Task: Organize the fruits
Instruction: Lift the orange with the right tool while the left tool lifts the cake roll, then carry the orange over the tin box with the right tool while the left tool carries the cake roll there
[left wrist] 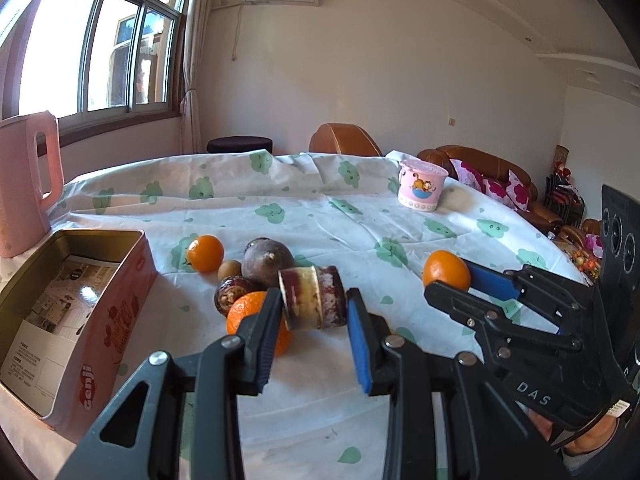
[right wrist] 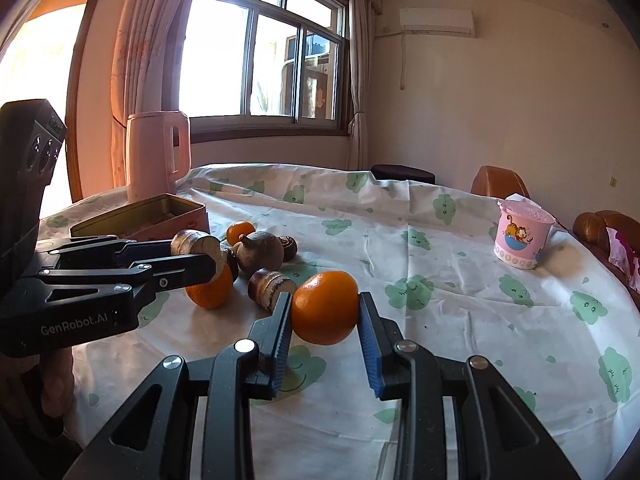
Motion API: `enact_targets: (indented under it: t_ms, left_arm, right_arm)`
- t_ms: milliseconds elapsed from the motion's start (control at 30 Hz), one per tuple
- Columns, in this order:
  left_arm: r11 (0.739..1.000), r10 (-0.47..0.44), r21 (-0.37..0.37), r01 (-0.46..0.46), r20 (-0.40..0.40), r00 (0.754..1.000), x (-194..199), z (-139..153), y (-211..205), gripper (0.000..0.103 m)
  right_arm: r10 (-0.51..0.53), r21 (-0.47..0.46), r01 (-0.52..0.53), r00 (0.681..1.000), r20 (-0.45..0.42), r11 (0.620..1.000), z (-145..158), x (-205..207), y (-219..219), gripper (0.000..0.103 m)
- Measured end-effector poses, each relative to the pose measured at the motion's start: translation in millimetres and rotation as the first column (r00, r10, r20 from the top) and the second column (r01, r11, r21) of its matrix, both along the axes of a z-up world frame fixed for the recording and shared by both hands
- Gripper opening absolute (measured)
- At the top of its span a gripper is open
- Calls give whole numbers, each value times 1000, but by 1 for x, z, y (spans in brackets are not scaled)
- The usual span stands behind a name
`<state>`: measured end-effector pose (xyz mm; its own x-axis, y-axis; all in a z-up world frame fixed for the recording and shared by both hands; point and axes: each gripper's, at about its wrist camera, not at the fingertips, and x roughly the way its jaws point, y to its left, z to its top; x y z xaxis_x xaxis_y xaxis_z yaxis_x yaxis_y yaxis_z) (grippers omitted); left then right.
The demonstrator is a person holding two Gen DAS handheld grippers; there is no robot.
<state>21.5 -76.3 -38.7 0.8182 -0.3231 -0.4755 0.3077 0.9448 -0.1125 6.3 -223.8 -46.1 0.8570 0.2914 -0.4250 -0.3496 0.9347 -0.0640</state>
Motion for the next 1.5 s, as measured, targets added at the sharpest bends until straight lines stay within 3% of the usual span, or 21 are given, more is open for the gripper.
enact_targets:
  t_ms: [1100, 1233, 1500]
  left_arm:
    - [1000, 27, -1, -27, 105, 994, -15, 10, 5, 34]
    - [999, 52, -11, -51, 92, 994, -15, 12, 16, 34]
    - [991, 133, -9, -133, 77, 988, -11, 14, 46, 34]
  right_arm:
    - [-6, 10, 5, 997, 79, 1000, 4, -11, -2, 34]
    - [42, 64, -44, 999, 29, 997, 6, -5, -2, 34]
    - [107, 31, -108, 994, 21, 994, 20, 2, 31, 34]
